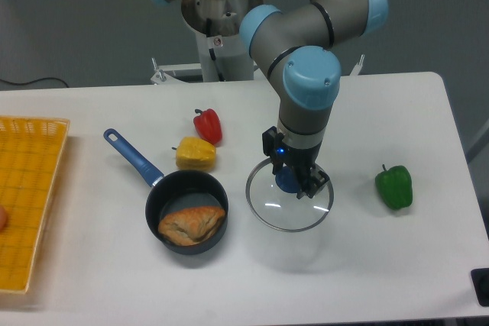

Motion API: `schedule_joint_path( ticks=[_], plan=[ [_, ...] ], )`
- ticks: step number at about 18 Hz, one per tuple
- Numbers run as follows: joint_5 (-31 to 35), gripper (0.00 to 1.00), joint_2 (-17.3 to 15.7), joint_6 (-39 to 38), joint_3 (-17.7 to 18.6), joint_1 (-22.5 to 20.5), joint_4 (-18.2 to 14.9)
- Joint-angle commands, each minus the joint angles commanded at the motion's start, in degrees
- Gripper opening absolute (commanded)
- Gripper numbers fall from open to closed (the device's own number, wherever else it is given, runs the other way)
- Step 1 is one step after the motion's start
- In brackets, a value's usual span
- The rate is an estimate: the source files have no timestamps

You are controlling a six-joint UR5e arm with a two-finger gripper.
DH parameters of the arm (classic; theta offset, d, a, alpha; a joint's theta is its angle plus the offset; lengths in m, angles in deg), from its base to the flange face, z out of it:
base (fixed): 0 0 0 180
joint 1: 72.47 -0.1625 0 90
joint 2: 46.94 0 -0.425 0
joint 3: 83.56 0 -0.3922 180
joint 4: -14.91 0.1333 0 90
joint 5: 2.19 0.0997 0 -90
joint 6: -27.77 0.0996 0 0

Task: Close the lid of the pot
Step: 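Hold the clear glass lid by its knob with the gripper, then carry the glass lid over to the blue-handled saucepan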

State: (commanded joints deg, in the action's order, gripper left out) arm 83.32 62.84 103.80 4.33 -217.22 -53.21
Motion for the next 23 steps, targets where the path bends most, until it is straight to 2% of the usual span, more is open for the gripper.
schedule_joint_path(
  ticks=[7, 15, 23],
  plan=[
    [0.2, 0.52, -0.3, -0.6, 0.0, 0.2, -0.5],
    [0.3, 0.53, -1.8, -7.8, 1.1, 1.7, -0.4],
    [4.2, 0.53, -1.8, -18.2, 2.0, 8.0, -0.1]
  ],
)
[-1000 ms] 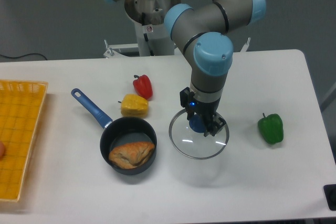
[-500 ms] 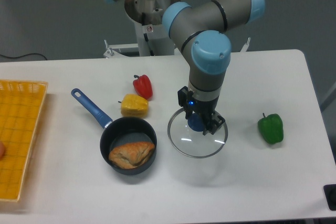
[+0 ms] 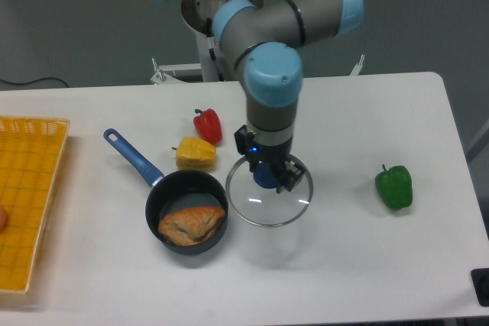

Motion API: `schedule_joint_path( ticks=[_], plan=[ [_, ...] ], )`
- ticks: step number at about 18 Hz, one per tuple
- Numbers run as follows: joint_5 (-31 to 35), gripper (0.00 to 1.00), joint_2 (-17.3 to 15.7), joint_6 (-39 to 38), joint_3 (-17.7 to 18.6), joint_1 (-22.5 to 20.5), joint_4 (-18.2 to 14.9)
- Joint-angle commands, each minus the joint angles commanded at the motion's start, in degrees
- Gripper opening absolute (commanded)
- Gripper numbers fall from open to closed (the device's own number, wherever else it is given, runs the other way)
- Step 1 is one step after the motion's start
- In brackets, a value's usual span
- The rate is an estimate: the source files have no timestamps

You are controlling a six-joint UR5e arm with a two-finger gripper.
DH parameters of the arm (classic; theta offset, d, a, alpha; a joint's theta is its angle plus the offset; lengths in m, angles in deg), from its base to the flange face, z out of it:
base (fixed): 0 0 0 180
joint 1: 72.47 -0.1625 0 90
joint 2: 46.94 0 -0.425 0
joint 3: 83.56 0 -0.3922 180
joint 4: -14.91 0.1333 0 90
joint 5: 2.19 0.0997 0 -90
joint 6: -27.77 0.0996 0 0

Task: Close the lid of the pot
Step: 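Carry the glass lid over to the blue-handled saucepan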

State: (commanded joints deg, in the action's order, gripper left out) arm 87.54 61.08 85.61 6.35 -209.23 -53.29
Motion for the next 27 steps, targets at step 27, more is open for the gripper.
schedule_joint_path(
  ticks=[27],
  plan=[
    [-1.2, 0.53, 3.5, -15.8, -0.3, 9.6, 0.0]
  ],
)
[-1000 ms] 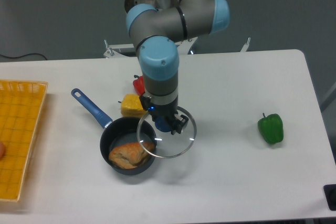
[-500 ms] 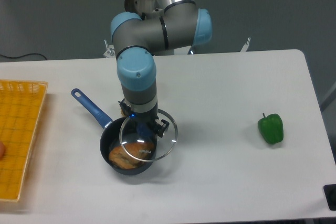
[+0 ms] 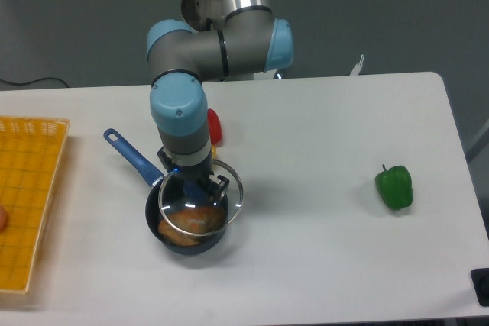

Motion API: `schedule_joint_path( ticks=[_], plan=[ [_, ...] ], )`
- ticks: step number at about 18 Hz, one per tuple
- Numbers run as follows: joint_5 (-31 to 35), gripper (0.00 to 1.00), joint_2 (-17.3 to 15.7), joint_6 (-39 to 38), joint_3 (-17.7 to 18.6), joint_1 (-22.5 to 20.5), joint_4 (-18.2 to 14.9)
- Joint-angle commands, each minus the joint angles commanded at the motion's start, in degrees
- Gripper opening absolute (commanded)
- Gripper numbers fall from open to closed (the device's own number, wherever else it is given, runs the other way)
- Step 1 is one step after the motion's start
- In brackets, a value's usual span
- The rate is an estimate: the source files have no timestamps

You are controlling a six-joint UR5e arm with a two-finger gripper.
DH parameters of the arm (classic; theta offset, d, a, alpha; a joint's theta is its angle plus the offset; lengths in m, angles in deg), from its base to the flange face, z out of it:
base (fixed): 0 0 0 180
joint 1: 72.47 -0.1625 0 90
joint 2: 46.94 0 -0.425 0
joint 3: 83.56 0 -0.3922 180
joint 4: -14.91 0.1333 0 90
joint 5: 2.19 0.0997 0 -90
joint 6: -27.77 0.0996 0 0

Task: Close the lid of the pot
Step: 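Carry the glass lid over to the blue-handled saucepan, then lower the lid onto the saucepan rim and open the gripper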

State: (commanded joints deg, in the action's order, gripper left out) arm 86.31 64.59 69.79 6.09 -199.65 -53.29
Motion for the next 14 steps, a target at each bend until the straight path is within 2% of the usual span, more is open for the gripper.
schedule_joint_path(
  ticks=[14],
  plan=[
    [0.3, 0.54, 1.1, -0.5, -0.4, 1.1, 0.2]
  ],
)
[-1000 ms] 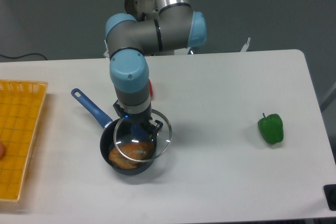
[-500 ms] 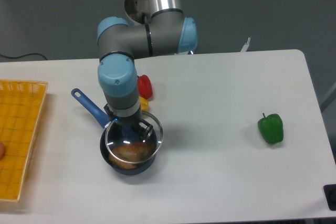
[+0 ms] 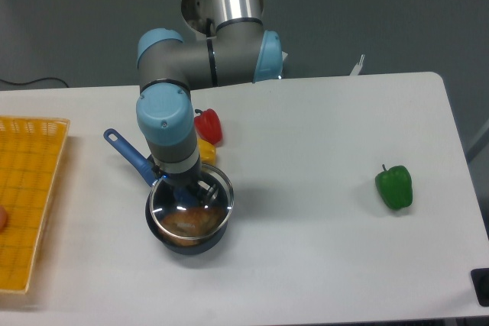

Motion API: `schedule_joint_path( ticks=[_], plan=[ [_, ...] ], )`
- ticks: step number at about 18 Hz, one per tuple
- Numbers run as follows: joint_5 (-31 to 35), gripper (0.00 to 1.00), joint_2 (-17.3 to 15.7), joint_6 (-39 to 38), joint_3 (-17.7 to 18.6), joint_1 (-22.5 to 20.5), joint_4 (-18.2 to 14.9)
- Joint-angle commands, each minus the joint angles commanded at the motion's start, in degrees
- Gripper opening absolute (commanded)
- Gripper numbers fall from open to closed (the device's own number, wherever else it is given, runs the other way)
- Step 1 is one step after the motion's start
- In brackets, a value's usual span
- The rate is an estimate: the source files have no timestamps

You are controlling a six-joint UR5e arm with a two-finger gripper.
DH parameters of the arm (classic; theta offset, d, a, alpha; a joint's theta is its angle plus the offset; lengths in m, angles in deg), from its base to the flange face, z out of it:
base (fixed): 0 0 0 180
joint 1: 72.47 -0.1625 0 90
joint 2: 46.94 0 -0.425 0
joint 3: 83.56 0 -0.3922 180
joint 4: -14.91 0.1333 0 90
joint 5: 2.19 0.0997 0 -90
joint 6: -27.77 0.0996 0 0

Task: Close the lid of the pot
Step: 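Lower the lid onto the saucepan rim and open the gripper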

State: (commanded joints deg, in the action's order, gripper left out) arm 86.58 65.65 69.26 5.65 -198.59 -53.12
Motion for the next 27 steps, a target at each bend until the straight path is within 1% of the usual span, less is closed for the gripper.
schedule_joint_path(
  ticks=[3, 16, 25, 27],
  plan=[
    [0.0, 0.55, 0.7, -0.2, -0.5, 0.4, 0.0],
    [-0.1, 0.55, 1.2, -1.6, -0.9, 0.8, 0.1],
    [0.0, 0.57, 2.0, -2.4, -1.4, 0.9, 0.1],
    [0.1, 0.59, 2.0, -2.4, -1.4, 0.9, 0.0]
  ],
)
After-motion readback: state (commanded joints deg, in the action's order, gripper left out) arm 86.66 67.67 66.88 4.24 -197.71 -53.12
